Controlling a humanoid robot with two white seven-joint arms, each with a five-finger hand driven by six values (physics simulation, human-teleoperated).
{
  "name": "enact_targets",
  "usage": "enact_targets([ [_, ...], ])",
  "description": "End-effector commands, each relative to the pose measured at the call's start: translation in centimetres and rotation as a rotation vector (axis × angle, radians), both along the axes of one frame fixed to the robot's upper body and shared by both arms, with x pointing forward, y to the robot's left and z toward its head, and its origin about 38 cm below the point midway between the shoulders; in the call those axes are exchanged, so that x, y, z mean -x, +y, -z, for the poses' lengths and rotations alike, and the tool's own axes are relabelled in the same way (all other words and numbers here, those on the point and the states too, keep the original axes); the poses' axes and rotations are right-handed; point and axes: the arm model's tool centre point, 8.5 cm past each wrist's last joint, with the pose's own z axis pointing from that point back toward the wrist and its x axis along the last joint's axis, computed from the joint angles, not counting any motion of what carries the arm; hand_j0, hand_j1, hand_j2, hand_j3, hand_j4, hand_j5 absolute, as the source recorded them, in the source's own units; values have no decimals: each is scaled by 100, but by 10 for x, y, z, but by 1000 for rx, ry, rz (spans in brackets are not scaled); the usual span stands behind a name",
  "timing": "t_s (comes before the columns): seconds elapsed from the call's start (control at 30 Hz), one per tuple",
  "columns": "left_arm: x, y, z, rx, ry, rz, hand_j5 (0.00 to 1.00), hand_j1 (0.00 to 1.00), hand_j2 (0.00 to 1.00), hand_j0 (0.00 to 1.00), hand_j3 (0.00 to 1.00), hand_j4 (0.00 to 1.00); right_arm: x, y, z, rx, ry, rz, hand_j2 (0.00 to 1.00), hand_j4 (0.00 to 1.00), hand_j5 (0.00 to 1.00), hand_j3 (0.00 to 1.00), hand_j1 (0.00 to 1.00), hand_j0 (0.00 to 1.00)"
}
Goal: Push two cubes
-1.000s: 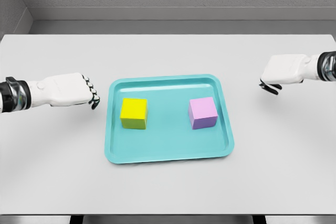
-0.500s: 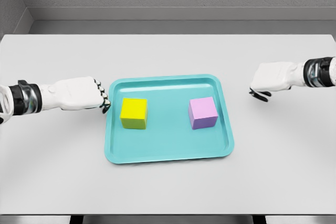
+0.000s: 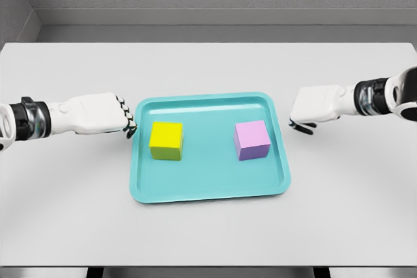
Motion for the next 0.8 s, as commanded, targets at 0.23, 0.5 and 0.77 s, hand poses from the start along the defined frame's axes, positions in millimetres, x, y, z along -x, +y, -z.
enact_targets([
  [0.23,-3,-10,8,24,13,4,46,46,46,46,46,46,2,8,3,-4,8,-17,13,13,13,13,13,13],
  [0.5,-3,-13,9,26,13,6,46,46,46,46,46,46,2,13,7,-5,16,-29,17,17,17,17,17,17],
  [0.77,-5,-9,13,24,23,-7,46,46,46,46,46,46,3,17,8,-10,20,-36,19,19,19,19,19,19],
])
